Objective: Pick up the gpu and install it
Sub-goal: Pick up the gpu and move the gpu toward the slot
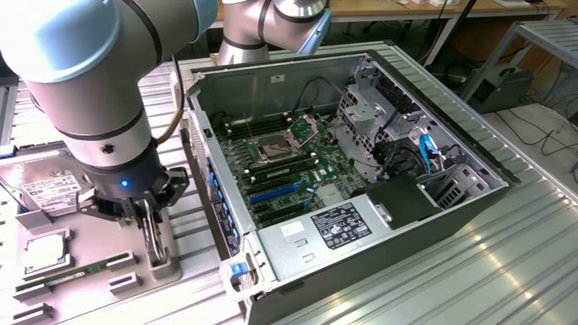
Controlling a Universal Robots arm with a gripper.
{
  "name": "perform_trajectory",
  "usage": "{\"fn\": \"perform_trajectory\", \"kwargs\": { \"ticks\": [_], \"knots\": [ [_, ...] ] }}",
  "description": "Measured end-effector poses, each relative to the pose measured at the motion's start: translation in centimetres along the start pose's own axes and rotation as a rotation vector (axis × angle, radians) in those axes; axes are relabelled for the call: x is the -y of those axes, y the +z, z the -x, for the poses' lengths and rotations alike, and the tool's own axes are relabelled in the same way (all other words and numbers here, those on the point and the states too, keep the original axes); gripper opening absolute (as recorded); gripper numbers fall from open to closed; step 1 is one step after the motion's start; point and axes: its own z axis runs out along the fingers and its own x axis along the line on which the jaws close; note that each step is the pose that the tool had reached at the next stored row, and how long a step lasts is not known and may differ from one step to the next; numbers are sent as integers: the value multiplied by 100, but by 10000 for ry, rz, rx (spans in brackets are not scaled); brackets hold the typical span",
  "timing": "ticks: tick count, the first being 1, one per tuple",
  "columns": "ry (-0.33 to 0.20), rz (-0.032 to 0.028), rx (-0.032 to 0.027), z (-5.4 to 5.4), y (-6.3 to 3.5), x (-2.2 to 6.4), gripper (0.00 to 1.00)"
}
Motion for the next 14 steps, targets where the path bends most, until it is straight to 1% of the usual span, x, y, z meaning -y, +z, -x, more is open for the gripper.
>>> {"fn": "perform_trajectory", "kwargs": {
  "ticks": [8,14],
  "knots": [
    [0,1,2,2,-113,-5,28],
    [0,0,1,4,-228,-10,28]
  ]
}}
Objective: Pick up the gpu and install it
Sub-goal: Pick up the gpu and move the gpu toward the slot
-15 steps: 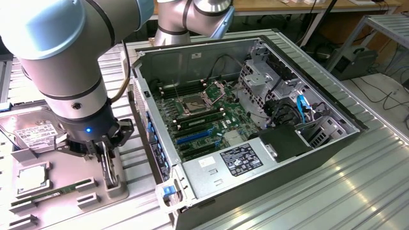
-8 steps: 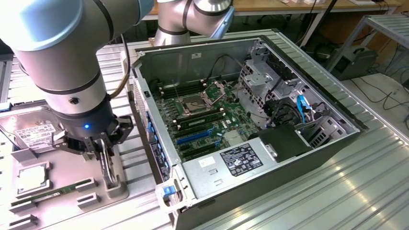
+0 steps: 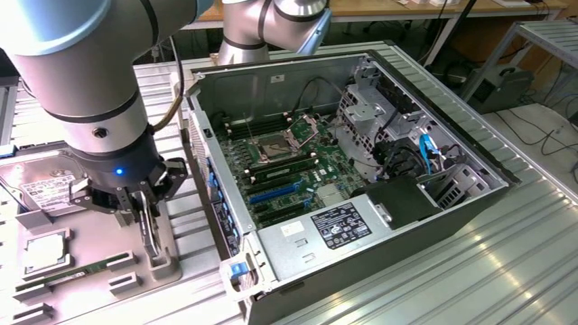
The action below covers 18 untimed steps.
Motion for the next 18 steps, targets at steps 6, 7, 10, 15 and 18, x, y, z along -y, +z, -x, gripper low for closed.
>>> {"fn": "perform_trajectory", "kwargs": {
  "ticks": [6,7,10,15,18],
  "knots": [
    [1,0,0,1,-94,-4,28],
    [0,0,0,2,-108,-5,28],
    [1,0,0,3,-159,-7,28],
    [0,0,0,4,-233,-10,28],
    [0,1,0,5,-282,-12,28]
  ]
}}
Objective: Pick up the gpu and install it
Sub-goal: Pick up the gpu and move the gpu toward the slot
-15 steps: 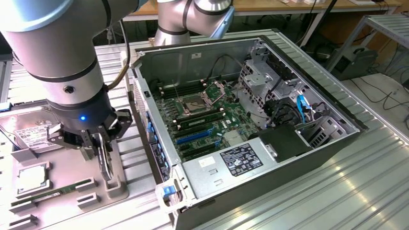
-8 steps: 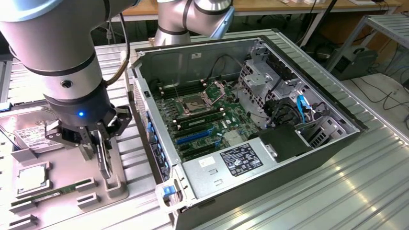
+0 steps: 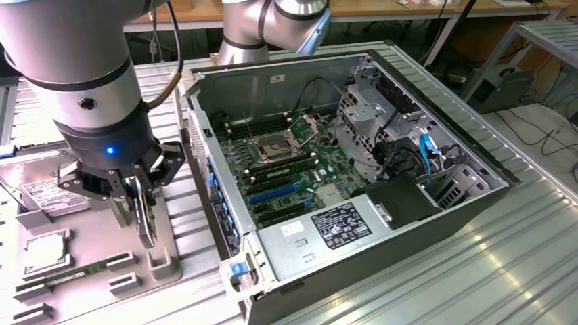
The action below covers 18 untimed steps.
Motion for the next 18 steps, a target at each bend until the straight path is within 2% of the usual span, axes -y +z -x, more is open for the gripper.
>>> {"fn": "perform_trajectory", "kwargs": {
  "ticks": [3,4,5,6,7,8,9,10,11,13,14,15,16,18],
  "knots": [
    [-1,9,0,1,-31,-1,28],
    [0,24,-1,2,-86,-2,28],
    [1,73,-1,4,-191,-6,28],
    [4,219,-2,6,-311,-9,28],
    [5,266,-3,9,-488,-15,28],
    [6,280,-33,16,-609,-20,28],
    [9,317,-44,23,-708,-25,28],
    [8,327,-45,25,-824,-29,28],
    [9,341,-50,29,-976,-36,28],
    [11,346,-87,32,-1133,-43,28],
    [13,327,-119,34,-1265,-48,28],
    [13,326,-123,39,-1458,-56,28],
    [11,327,-125,57,-1466,-57,28],
    [13,339,-123,310,-1460,-59,28]
  ]
}}
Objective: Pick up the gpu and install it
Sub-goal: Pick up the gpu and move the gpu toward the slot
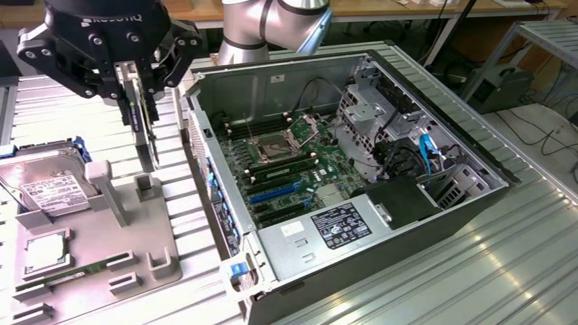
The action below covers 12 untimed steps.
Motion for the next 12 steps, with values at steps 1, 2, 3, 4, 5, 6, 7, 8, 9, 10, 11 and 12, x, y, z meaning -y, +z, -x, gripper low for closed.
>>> {"fn": "perform_trajectory", "kwargs": {
  "ticks": [1,2,3,4,5,6,7,8,9,10,11,12],
  "knots": [
    [0,1,1,36,1,0,28],
    [0,-1,0,59,0,-1,28],
    [-1,0,0,148,1,-1,28],
    [0,0,0,171,1,-1,28],
    [-1,0,0,185,1,-1,28],
    [0,0,0,197,1,-2,28],
    [0,0,0,228,2,-2,28],
    [0,0,0,251,2,-2,28],
    [0,0,0,266,2,-2,28],
    [0,0,0,283,2,-2,28],
    [0,0,0,297,2,-2,28],
    [0,0,0,310,2,-3,28]
  ]
}}
